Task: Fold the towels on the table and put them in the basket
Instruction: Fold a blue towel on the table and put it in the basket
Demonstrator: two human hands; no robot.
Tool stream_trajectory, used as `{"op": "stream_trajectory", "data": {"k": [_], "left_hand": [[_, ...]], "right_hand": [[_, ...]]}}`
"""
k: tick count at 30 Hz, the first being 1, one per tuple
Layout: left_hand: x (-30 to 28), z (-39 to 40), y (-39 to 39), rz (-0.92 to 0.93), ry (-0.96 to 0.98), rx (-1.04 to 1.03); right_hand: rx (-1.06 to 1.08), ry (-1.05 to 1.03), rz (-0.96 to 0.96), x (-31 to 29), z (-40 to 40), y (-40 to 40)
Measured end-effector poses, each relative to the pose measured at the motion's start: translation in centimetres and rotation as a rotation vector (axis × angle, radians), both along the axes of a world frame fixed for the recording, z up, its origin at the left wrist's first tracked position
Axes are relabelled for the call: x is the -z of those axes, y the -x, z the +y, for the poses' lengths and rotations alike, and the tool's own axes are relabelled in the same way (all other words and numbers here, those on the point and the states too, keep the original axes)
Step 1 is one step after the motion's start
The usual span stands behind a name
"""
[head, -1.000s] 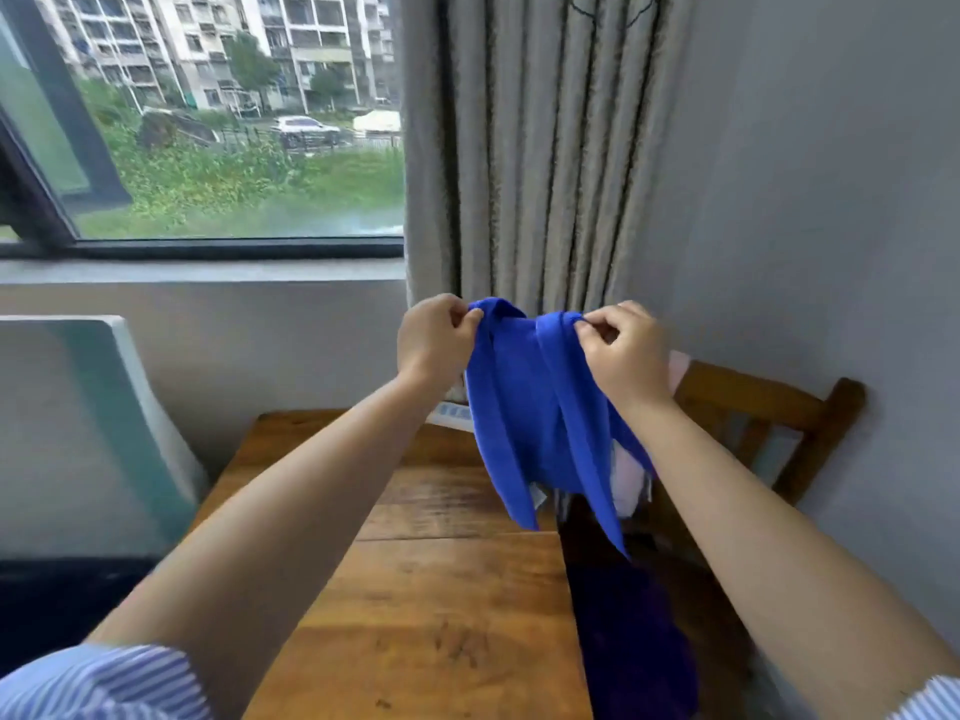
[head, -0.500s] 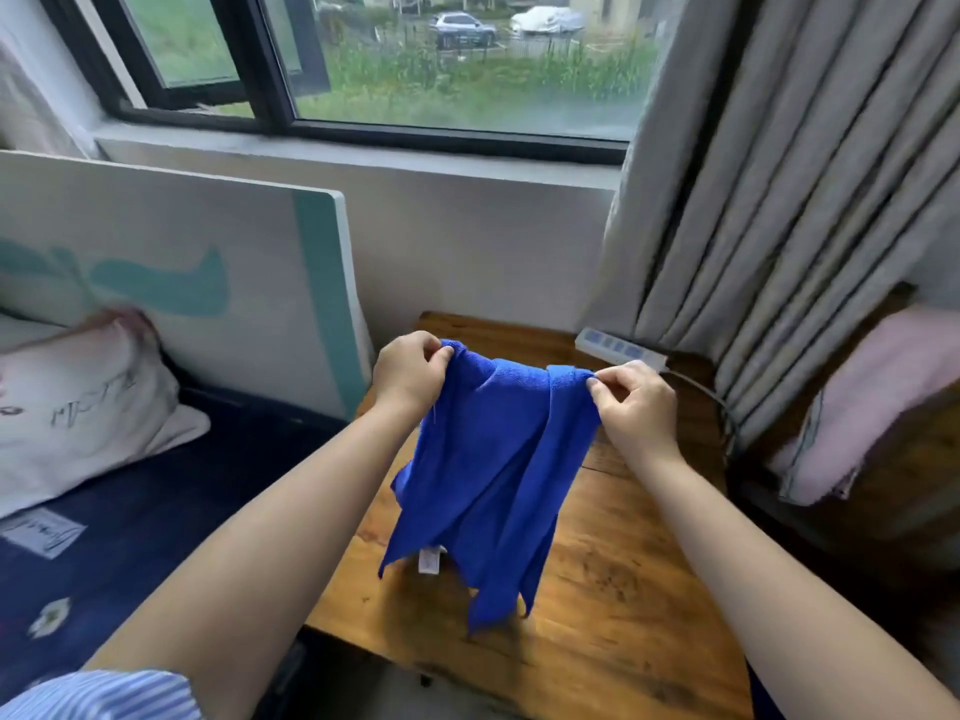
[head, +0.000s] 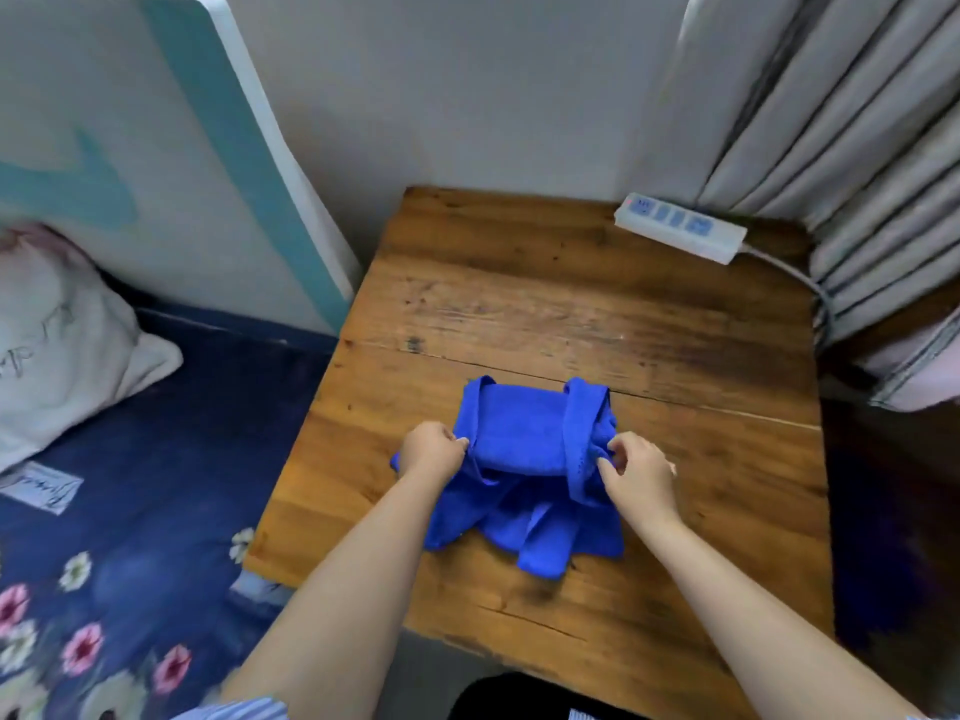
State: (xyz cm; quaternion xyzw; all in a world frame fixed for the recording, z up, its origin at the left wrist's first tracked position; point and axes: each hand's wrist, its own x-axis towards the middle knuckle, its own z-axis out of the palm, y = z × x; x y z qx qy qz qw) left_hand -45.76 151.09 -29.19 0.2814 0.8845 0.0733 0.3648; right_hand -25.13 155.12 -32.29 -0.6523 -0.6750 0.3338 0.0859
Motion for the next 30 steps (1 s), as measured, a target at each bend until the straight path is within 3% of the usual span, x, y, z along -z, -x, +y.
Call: {"op": "stream_trajectory", "data": {"k": [7, 10, 16, 21, 24, 30], "left_hand": [[3.3, -2.8, -1.0, -0.237, -0.196, -0.37], [3.4, -3.7, -2.3, -0.174, -0.195, -0.352], [3.9, -3.7, -1.9, -0.078, -0.193, -0.208], [3.2, -3.5, 0.7, -0.382, -0.4, -0.34], [1.0, -2.0, 3.9, -0.568, -0.419, -0.435], [-5.0, 2.9, 9.1, -0.653, -0.587, -0.36]], "right_hand": [[0.165, -0.034, 0.113, 0.3, -2.1, 1.7], [0.226, -0.043, 0.181, -0.2, -3.4, 3.0], [0.362, 0.016, 0.111, 0.1, -4.3, 5.3], [0.598, 0.062, 0.254, -1.5, -3.8, 4.8], [0.806, 0.04, 0.384, -3.0, -2.9, 2.7], [0.949, 0.065, 0.441, -8.5, -0.1, -1.7]]}}
